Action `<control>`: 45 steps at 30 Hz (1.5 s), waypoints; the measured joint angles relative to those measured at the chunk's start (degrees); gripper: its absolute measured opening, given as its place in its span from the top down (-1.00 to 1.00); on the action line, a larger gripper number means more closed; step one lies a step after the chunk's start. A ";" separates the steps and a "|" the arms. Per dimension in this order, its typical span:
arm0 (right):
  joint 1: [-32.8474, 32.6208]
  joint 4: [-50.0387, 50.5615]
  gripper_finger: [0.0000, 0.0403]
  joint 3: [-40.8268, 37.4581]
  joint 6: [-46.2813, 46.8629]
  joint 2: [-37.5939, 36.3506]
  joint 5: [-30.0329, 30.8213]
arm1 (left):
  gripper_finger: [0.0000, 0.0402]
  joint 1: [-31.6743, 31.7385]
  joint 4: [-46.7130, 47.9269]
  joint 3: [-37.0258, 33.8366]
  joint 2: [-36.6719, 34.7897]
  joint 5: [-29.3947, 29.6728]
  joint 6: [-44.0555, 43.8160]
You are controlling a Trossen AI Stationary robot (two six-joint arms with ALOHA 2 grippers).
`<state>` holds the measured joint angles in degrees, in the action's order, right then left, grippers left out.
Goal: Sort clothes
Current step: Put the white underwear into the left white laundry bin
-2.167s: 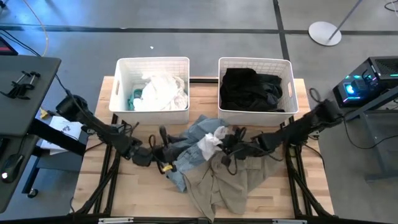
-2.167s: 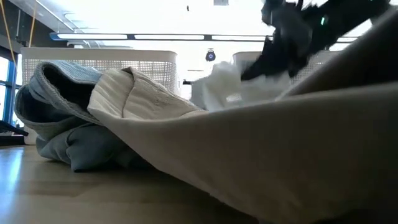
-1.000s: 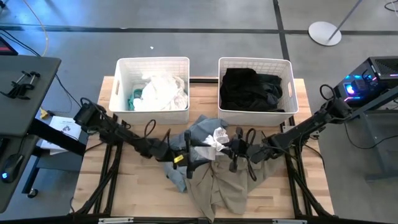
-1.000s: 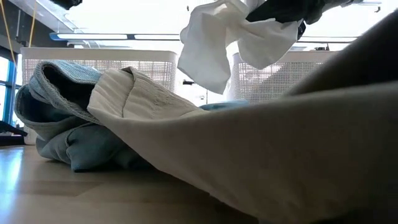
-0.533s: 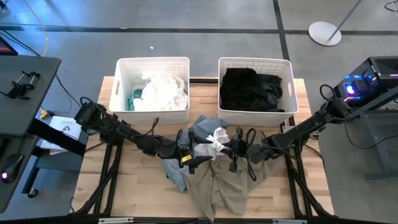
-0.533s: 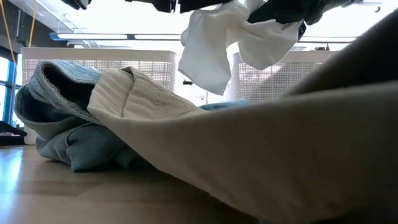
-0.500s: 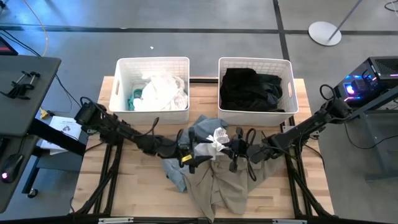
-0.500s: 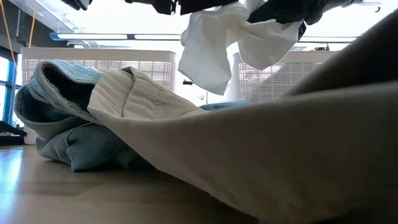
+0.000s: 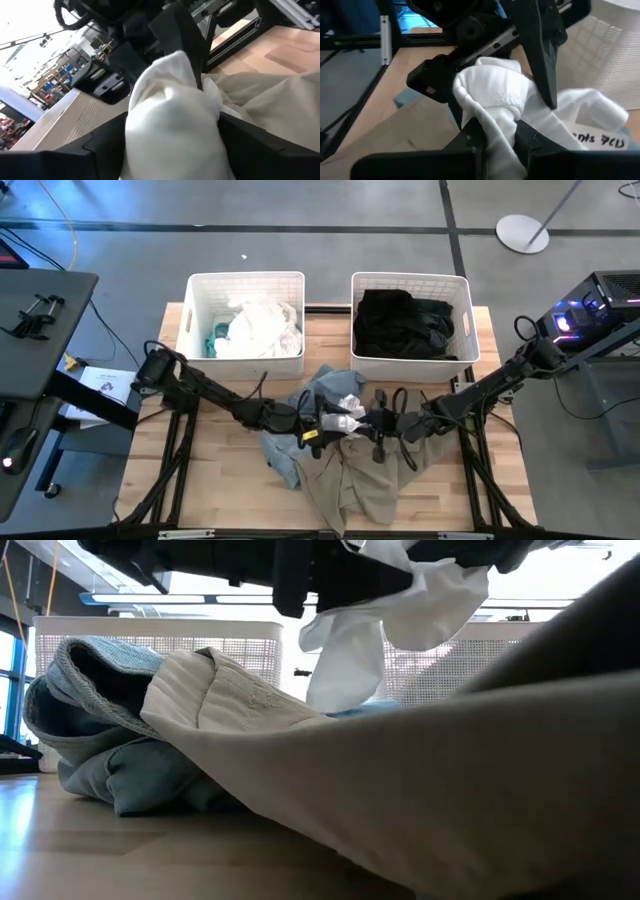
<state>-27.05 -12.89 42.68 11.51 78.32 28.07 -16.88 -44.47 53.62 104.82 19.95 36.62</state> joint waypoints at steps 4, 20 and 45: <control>-0.05 0.13 0.80 0.00 0.00 0.00 -1.65 | -0.11 -0.07 2.33 2.73 1.94 -0.46 0.07; -0.78 5.79 0.00 0.02 5.27 -8.67 -5.39 | 0.83 -5.12 11.65 5.47 1.57 17.75 3.61; -12.89 7.98 -0.01 0.04 8.03 -4.55 16.77 | 0.83 8.61 11.36 5.36 -38.04 62.34 19.27</control>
<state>-39.94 -4.91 42.72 19.54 73.78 44.84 -8.28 -33.12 58.98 66.78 82.29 55.89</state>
